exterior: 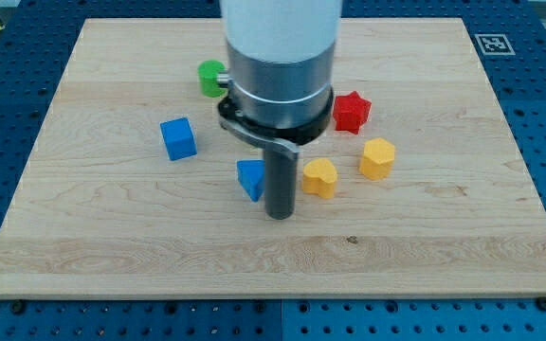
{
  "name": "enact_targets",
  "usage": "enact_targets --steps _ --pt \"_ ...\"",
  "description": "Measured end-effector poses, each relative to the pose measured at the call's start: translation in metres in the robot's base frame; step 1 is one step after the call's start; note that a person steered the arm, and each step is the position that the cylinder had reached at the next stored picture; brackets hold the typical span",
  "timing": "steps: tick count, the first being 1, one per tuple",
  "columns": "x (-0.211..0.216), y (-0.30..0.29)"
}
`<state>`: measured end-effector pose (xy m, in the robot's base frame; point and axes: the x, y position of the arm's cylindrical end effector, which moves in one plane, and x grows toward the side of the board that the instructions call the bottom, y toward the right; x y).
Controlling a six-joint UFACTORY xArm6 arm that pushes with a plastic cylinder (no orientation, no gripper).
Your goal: Move your arm to the bottom center
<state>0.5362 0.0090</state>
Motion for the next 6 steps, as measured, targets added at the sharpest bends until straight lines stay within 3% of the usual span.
enact_targets --steps 3,5,6 --pt "0.008 0.001" --pt "0.083 0.025" --pt "0.082 0.025"
